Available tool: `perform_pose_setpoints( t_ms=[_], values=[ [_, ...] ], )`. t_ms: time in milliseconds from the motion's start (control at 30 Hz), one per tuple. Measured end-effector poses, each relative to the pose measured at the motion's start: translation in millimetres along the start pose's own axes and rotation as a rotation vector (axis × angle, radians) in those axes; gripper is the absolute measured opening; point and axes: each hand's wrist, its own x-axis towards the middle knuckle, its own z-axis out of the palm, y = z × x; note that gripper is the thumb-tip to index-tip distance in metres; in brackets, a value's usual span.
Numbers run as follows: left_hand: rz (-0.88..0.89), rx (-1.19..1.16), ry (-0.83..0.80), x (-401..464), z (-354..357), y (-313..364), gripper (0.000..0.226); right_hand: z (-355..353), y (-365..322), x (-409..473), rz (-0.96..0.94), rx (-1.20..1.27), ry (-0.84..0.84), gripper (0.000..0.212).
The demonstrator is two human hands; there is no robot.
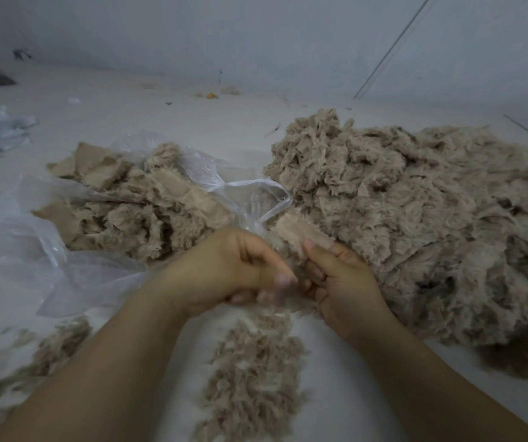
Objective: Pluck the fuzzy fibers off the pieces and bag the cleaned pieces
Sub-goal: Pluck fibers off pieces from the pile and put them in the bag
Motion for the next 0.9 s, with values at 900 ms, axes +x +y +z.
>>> perform_pose_setpoints(
  t_ms=[900],
  values=[
    [-0.012, 0.009, 0.45, 11.9, 14.8, -7.7, 0.036, -2.7, -0.4, -1.1, -0.03, -0.146, -0.154, 0.022]
  ],
)
